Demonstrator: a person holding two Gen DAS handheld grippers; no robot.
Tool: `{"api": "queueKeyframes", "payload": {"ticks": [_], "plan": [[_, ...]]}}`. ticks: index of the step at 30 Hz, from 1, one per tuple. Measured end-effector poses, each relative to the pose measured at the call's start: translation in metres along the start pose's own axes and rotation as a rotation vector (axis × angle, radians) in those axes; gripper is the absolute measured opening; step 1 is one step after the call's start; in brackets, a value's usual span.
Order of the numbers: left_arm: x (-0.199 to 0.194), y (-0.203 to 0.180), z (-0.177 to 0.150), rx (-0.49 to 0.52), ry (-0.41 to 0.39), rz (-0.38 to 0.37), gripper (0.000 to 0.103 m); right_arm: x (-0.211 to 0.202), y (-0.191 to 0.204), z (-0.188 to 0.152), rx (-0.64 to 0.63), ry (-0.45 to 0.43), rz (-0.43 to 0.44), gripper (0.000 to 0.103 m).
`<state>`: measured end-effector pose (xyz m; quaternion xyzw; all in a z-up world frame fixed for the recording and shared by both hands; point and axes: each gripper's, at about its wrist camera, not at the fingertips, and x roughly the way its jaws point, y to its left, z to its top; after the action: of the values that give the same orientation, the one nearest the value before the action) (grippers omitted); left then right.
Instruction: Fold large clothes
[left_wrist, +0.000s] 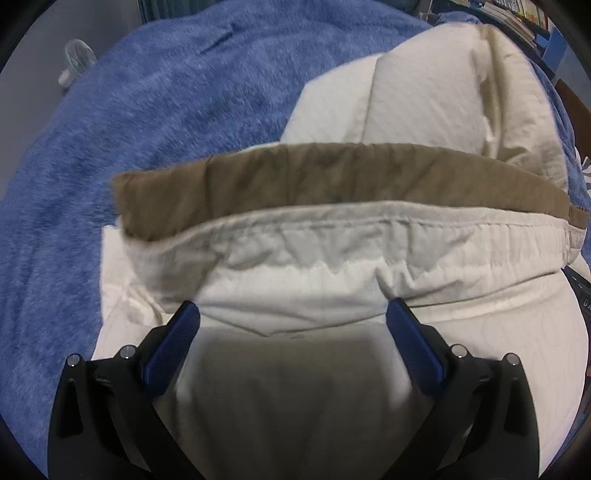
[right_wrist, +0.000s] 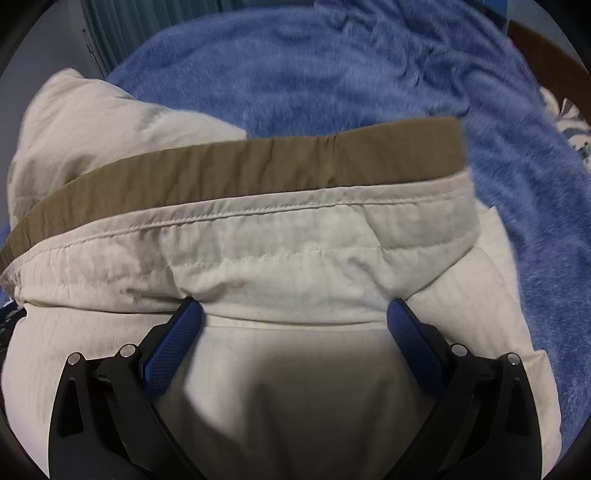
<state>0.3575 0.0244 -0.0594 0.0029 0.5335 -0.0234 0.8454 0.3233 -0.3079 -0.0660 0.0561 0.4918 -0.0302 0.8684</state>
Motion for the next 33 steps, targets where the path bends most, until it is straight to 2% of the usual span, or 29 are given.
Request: {"api": "queueKeyframes", "payload": {"ticks": [4,7,9,11,13,16,21,23,25,27,28,30,32,33], "plan": [[-0.049,0.004,-0.031,0.036,-0.095,-0.061,0.097,-0.04,-0.012,-0.009,-0.025,-0.051,0.079,0.092],[-0.08,0.009,-0.067,0.096,-0.128,-0.094,0.097,-0.087,-0.035,-0.039,-0.069,-0.12,0.133,0.092],[-0.094,0.014,-0.096,0.113,-0.123,-0.125,0.097,-0.103,-0.044,-0.058,-0.102,-0.141,0.118,0.092],[-0.098,0.018,-0.119,0.14,-0.121,-0.118,0.097,-0.111,-0.047,-0.082,-0.16,-0.141,0.074,0.092],[-0.097,0.017,-0.126,0.158,-0.131,-0.099,0.097,-0.106,-0.041,-0.1,-0.226,-0.142,0.018,0.092],[-0.086,0.01,-0.135,0.148,-0.139,-0.07,0.097,-0.094,-0.044,-0.112,-0.192,-0.165,0.03,0.092],[-0.091,0.011,-0.132,0.138,-0.171,-0.072,0.096,-0.096,-0.049,-0.105,-0.156,-0.127,0.058,0.092],[-0.109,0.02,-0.126,0.146,-0.204,-0.138,0.096,-0.109,-0.053,-0.098,-0.144,-0.141,0.104,0.091],[-0.133,0.041,-0.11,0.111,-0.265,-0.198,0.096,-0.126,-0.062,-0.085,-0.154,-0.184,0.146,0.091],[-0.138,0.065,-0.087,0.068,-0.278,-0.24,0.096,-0.129,-0.071,-0.068,-0.15,-0.198,0.134,0.091],[-0.136,0.07,-0.081,0.059,-0.273,-0.238,0.096,-0.128,-0.078,-0.058,-0.139,-0.2,0.123,0.09],[-0.115,0.093,-0.058,0.026,-0.227,-0.244,0.095,-0.12,-0.091,-0.037,-0.125,-0.199,0.083,0.088],[-0.092,0.105,-0.045,-0.002,-0.183,-0.241,0.076,-0.105,-0.103,-0.019,-0.106,-0.176,0.074,0.079],[-0.079,0.111,-0.04,-0.018,-0.155,-0.232,0.067,-0.099,-0.107,-0.014,-0.096,-0.161,0.078,0.078]]}}
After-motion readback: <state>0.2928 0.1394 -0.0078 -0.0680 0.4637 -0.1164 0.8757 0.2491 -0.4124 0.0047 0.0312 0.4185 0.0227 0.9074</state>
